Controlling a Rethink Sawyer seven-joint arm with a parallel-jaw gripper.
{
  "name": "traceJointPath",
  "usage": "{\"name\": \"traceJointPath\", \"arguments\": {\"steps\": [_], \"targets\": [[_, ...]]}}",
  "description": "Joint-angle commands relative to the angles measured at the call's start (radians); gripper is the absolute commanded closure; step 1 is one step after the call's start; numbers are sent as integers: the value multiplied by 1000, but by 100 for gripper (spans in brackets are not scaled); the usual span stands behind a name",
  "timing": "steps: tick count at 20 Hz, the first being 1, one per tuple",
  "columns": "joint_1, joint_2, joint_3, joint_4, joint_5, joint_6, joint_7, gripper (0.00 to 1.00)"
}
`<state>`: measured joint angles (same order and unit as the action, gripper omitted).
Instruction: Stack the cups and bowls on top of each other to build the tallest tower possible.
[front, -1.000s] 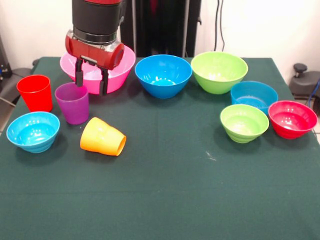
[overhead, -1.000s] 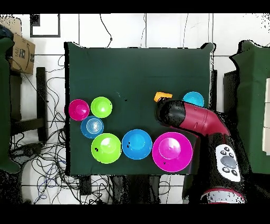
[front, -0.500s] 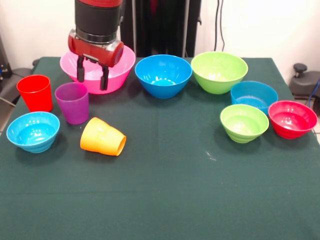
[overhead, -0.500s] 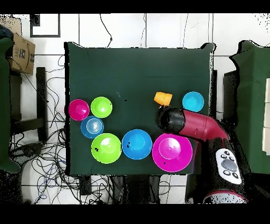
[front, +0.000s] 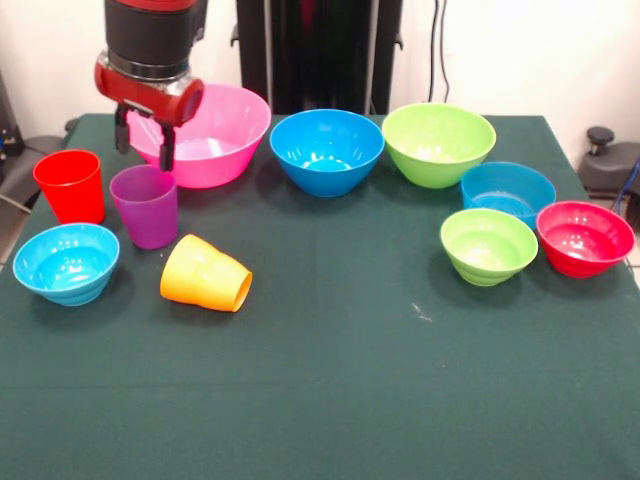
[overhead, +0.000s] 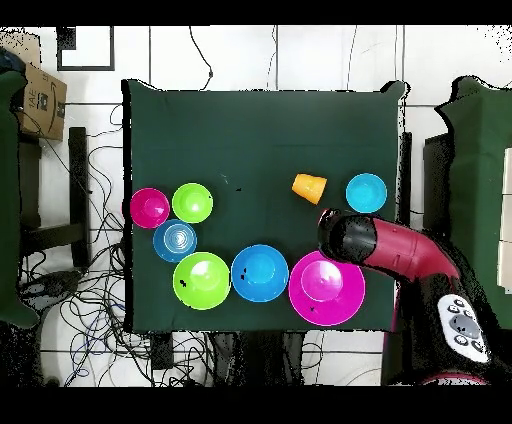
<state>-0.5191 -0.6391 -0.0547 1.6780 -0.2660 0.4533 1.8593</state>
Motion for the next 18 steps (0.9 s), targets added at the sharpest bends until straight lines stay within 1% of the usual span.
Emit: {"name": "traceJointPath", "arguments": {"steps": [1,7,12,18], "targets": [[-13,70,121,20,-98,-63,-66,0],[0,98,127,19,-107,-92,-21,0],[20,122,125,18,-97,-121,12,0],[28,144,127,15,-84,-150,27,0]]}}
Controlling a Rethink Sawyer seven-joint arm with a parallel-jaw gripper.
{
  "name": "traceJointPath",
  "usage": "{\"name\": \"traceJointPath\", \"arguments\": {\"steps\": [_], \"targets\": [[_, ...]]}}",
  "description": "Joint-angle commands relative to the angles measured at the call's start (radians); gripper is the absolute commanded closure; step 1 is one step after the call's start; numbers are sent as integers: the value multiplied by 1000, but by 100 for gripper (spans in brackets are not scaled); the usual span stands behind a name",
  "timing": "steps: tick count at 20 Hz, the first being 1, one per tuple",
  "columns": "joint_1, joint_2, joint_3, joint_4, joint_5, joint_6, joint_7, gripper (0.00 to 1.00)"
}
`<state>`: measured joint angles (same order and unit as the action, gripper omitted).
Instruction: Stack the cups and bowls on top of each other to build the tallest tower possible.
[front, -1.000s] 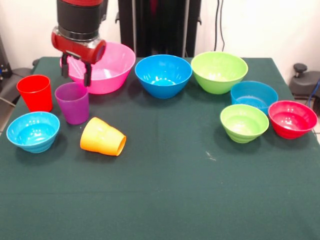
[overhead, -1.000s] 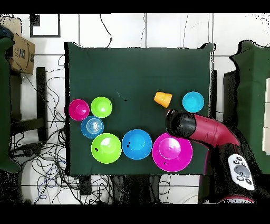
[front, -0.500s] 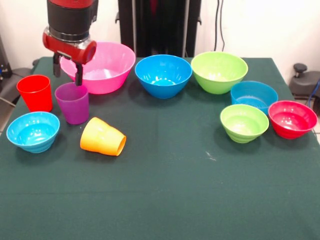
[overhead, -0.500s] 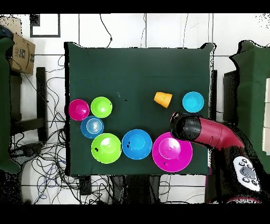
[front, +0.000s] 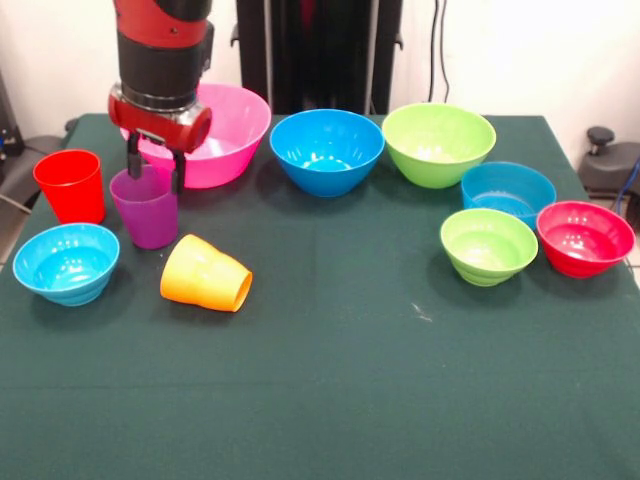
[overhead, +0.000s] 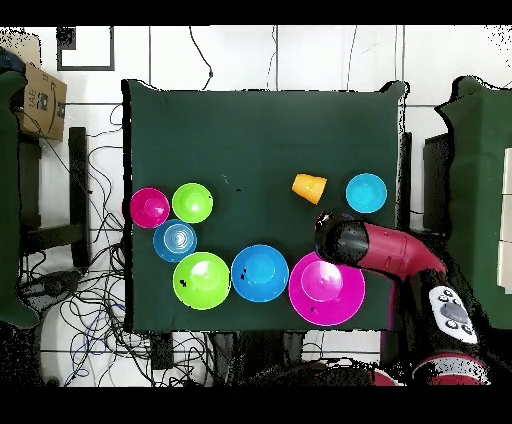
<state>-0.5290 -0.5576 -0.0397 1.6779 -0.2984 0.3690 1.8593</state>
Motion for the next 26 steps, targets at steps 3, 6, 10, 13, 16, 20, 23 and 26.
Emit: {"name": "traceJointPath", "arguments": {"steps": [3,6,10,13,16,20,23,26], "targets": [[38,68,112,17,-52,-75,27,0],[38,69,111,24,-54,-85,27,0],[36,67,112,33,-57,-94,25,0],[39,76,111,32,-59,-103,27,0],[42,98,106,21,-62,-116,29,0],[38,102,104,15,-64,-113,18,0],[33,103,108,7,-64,-106,6,0],[26,113,110,-5,-67,-104,-3,0]]}}
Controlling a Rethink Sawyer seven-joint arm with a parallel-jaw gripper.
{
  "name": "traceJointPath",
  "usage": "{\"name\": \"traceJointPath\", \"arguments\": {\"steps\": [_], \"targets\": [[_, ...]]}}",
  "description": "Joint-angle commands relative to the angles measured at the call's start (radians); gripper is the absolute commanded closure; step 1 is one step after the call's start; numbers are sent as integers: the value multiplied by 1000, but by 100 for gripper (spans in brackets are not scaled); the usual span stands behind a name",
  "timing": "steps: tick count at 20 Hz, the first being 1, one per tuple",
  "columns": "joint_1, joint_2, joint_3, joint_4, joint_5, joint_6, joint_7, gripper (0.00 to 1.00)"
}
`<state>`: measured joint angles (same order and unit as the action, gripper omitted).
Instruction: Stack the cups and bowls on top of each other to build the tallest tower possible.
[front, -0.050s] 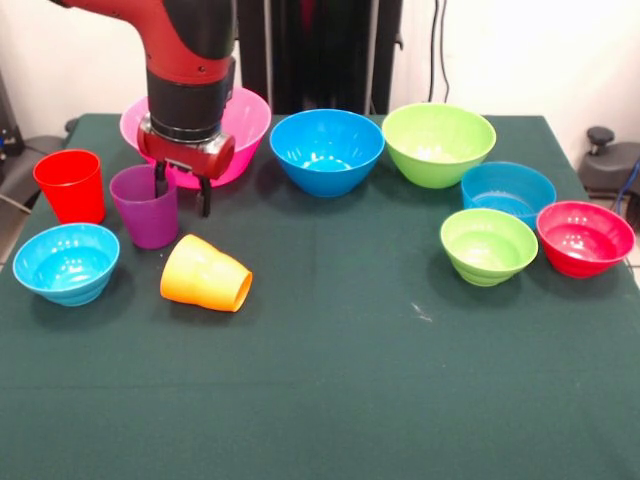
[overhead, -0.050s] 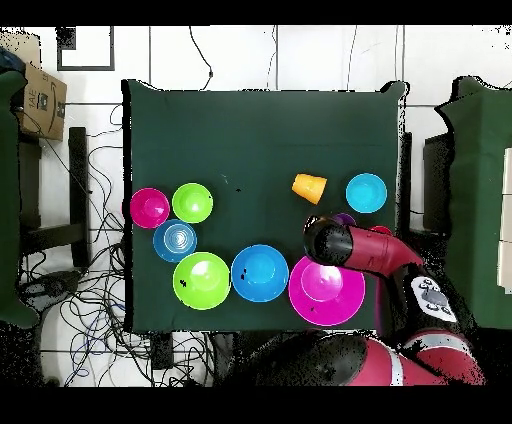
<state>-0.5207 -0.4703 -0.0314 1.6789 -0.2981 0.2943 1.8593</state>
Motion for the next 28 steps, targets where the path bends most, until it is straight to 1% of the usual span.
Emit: {"name": "traceJointPath", "arguments": {"steps": [1,13,17,18,20,21,28], "targets": [[14,30,102,-5,-69,-33,-5,0],[-2,53,107,-5,-93,-54,-13,0],[-13,62,118,-16,-97,-39,-17,0],[-11,62,114,-17,-104,-52,-13,0],[-8,62,110,-23,-107,-49,-12,0],[-6,62,108,-26,-109,-47,-12,100],[-16,63,111,-29,-112,-37,-24,100]]}}
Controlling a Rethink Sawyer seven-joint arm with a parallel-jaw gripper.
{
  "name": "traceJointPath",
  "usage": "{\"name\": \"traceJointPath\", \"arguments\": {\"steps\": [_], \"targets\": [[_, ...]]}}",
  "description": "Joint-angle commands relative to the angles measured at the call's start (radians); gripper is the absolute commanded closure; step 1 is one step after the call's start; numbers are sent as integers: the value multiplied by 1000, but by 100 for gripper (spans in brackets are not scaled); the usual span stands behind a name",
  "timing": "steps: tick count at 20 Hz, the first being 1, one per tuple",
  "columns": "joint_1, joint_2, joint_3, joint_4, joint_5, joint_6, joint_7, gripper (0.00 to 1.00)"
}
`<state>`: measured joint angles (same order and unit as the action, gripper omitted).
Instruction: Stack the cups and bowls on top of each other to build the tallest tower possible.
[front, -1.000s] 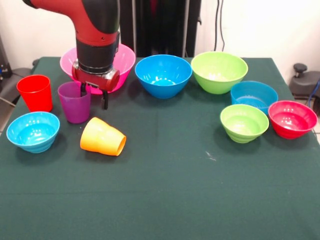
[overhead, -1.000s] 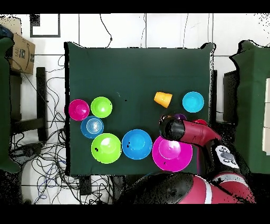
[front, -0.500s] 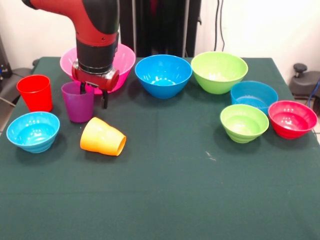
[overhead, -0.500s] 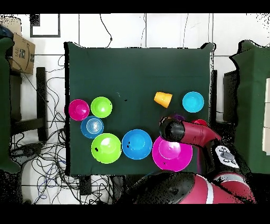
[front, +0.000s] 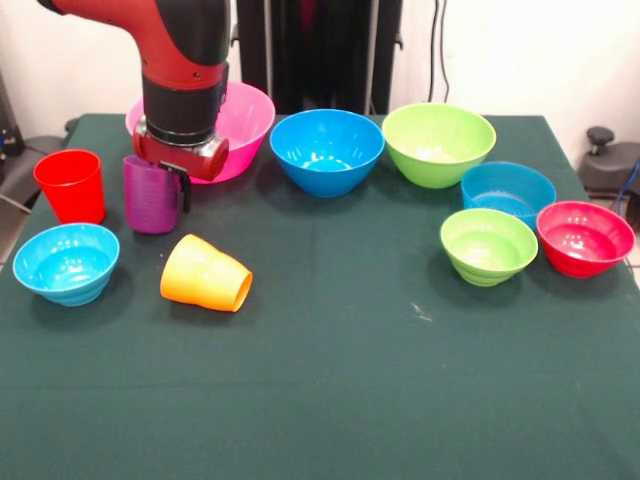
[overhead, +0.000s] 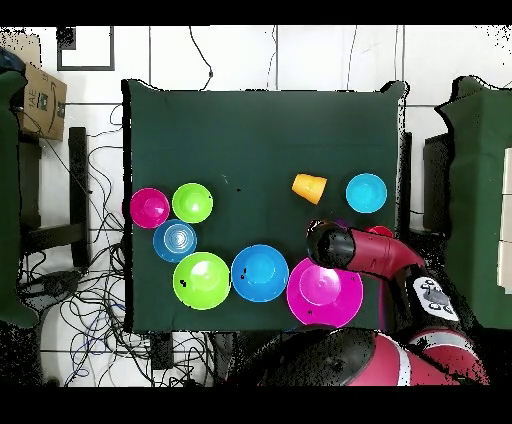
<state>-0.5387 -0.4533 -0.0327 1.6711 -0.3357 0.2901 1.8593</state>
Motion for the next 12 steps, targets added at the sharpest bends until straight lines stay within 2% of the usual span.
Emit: {"name": "traceJointPath", "arguments": {"steps": [1,8,12], "targets": [[0,46,113,-23,-74,-28,-27,100],[-11,55,133,-34,-71,-47,-25,100],[12,19,131,-21,-42,-30,7,100]]}}
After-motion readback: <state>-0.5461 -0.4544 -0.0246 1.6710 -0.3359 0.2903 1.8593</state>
